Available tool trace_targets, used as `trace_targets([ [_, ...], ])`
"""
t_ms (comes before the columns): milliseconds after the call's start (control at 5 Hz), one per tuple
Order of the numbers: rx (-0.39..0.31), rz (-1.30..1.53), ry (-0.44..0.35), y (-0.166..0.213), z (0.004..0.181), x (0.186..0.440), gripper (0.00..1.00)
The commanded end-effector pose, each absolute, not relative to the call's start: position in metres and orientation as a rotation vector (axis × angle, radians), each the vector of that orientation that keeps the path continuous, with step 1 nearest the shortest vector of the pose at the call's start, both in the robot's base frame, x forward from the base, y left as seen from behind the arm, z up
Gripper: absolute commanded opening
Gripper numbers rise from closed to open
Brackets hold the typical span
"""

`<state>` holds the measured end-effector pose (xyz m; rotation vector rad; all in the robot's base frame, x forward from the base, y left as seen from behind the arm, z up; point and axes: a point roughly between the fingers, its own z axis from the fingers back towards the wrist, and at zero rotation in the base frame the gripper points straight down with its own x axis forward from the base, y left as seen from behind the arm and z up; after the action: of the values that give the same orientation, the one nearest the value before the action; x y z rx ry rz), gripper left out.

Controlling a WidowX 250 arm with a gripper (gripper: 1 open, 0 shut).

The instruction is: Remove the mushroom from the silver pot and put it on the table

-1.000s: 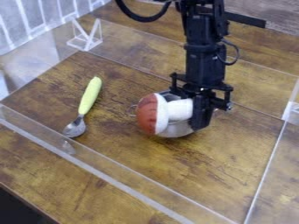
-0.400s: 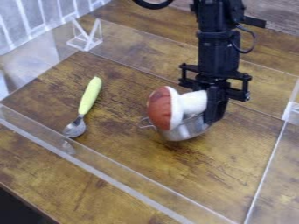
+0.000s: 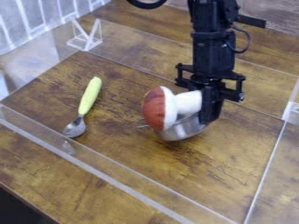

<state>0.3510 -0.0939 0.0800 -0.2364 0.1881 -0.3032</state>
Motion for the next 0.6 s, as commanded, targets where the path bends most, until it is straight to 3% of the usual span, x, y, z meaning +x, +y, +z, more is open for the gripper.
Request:
trace_targets([
  [0,-0.241,-0.295,0.102,-0.090,0.108,0.363,1.00],
  [200,-0.247,-0.265,0.104,-0.088,0.105,0.368,1.00],
  [400,-0.243,-0.235,0.108,-0.092,0.116,0.361,1.00],
])
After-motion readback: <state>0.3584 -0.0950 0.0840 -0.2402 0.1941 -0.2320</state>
